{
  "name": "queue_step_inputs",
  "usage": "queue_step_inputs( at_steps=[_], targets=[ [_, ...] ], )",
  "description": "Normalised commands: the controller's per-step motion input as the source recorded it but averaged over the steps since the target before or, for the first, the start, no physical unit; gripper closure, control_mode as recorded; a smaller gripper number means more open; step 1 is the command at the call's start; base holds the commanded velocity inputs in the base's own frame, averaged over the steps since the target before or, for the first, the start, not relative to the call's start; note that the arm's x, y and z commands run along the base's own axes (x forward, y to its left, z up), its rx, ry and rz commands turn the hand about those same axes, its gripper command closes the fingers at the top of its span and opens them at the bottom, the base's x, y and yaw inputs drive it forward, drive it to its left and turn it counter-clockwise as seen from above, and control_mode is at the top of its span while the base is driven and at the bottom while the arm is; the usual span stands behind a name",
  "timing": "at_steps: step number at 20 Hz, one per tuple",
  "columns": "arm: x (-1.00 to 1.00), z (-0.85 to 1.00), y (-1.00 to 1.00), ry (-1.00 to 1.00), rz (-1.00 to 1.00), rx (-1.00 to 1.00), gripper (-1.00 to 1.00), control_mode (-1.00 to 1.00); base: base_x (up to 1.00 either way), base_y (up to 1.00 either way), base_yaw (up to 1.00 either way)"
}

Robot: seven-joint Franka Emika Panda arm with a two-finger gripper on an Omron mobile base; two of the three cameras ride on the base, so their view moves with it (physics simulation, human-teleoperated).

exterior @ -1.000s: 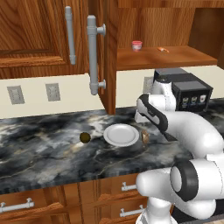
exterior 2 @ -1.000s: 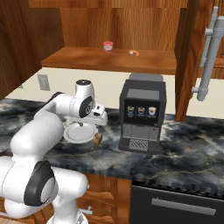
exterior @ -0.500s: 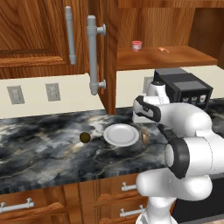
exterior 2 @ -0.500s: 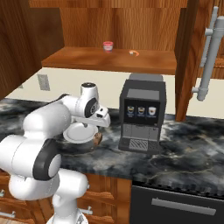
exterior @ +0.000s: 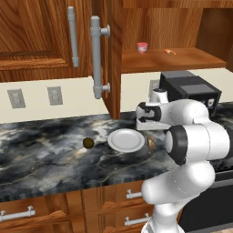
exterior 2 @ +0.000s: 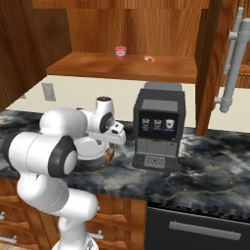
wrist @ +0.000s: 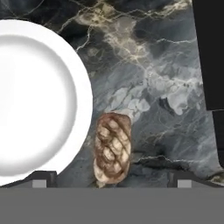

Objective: Pick the avocado and bread from the counter and place them on the plate. Then pick the jam from the cabinet and place it next to the plate. Lastly close the cabinet door.

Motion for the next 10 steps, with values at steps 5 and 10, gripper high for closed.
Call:
queue_step_inputs(
  at_steps=[5,10],
  targets=[
    [0.00,-0.43,0.00,0.01,0.00,-0.01,-1.00,-1.00,0.00,0.00,0.00],
    [0.00,-0.40,0.00,0.02,0.00,-0.02,-1.00,-1.00,0.00,0.00,0.00]
  ],
)
